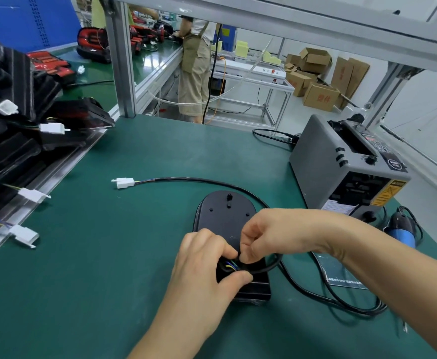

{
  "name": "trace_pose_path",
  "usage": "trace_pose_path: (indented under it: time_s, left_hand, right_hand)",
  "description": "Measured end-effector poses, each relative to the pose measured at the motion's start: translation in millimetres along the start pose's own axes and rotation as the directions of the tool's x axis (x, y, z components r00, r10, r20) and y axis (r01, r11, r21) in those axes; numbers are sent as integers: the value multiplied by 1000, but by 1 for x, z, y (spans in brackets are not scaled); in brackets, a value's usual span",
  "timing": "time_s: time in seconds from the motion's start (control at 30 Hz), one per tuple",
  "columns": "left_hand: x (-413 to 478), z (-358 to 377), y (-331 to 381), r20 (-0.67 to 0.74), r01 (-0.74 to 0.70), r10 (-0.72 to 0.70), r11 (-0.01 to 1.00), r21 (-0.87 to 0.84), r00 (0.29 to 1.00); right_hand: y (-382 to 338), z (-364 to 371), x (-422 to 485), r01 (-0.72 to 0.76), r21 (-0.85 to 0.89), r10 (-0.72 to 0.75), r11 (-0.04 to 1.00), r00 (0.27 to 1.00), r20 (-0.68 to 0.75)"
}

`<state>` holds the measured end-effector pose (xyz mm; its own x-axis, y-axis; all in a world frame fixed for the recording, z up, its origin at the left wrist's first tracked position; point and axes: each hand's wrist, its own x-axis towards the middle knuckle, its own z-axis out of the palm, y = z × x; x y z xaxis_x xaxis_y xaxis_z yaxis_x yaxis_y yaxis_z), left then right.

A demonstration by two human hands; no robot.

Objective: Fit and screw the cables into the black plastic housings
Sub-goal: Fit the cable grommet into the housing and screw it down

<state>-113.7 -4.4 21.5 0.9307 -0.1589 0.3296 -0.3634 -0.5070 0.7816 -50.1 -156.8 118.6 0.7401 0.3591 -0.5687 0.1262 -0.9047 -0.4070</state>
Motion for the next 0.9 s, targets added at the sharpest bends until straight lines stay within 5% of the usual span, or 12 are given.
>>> trace_pose_path:
  time_s: [0.3, 0.9]
  left_hand:
    - [-2, -4, 4, -23, 12, -12, 1000, -12, 1000]
    - [-4, 3, -3, -117, -9, -1, 996, -84, 993]
  right_hand:
    - [-16, -12, 12, -42, -66, 52, 997, 985, 165]
    - [-4, -12, 4, -29, 50, 21, 998, 989, 148]
